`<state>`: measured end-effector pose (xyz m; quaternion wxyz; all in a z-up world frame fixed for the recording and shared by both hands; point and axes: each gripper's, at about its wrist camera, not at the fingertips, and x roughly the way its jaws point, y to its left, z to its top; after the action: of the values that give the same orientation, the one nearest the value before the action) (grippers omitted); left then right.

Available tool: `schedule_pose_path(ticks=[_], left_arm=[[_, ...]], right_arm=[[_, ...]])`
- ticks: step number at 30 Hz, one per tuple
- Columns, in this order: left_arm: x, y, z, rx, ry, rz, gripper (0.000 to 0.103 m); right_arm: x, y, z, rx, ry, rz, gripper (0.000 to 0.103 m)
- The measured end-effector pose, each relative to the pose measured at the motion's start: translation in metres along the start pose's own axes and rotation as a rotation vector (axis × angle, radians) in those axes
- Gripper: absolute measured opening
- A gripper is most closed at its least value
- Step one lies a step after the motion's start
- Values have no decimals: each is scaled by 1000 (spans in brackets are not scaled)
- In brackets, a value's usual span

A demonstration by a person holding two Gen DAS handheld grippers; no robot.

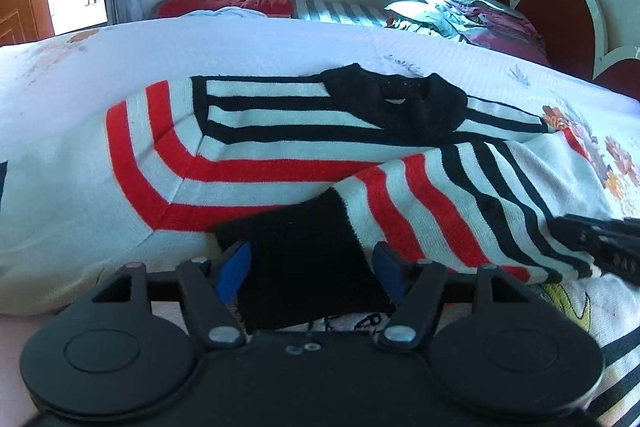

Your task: Fold small clothes

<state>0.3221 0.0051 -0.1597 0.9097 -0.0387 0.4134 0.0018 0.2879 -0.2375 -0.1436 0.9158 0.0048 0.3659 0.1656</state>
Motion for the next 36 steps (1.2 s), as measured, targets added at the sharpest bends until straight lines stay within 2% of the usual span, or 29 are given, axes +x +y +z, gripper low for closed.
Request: schedule_pose_path(ticks=[1,4,6,8,9,11,12,13,15,17,18,21,27,34,36], left_arm=[[-2,0,1,-12,5,4,66],[-11,4,0,-70,11,11,66],[-20,9,-3,-110,17,19,66],[-33,16,-8,-143,15,26,66],[-40,20,-10,-151,6,33,67],[-54,30,-14,-164,-13,51,67],[-60,36,-15,-174,-16,52,68],[-65,42,-17,-187,-20,55,68],[-76,54,-19,-206,-25,55,69],[-85,68,-21,-215,-28,55,70],[-89,78,-23,-224,-30,56,71],[-101,111,-27,-271,-44,60,72],[-114,197,-39,-394,-50,116,72],[-114,301,-64,-631,-39,170,71],[-111,323,-70,-689,-49,174,67]], right_arm=[[-4,0,1,14,7,-5,12],[-14,7,1,51,-15,55,12],[-7,19,-6,-3,30,50,12],[-8,27,-9,-60,16,23,13],[-9,28,-7,-45,23,27,13],[-13,29,-1,1,11,88,13],[-14,33,1,5,5,103,17],[-14,40,3,-6,6,104,35],[-7,54,3,-41,25,90,59],[2,68,2,-76,70,64,59],[2,70,3,-61,60,52,59],[-5,74,12,52,12,108,59],[-6,129,30,30,-17,132,59],[9,177,28,10,3,128,59],[13,183,27,7,7,118,59]])
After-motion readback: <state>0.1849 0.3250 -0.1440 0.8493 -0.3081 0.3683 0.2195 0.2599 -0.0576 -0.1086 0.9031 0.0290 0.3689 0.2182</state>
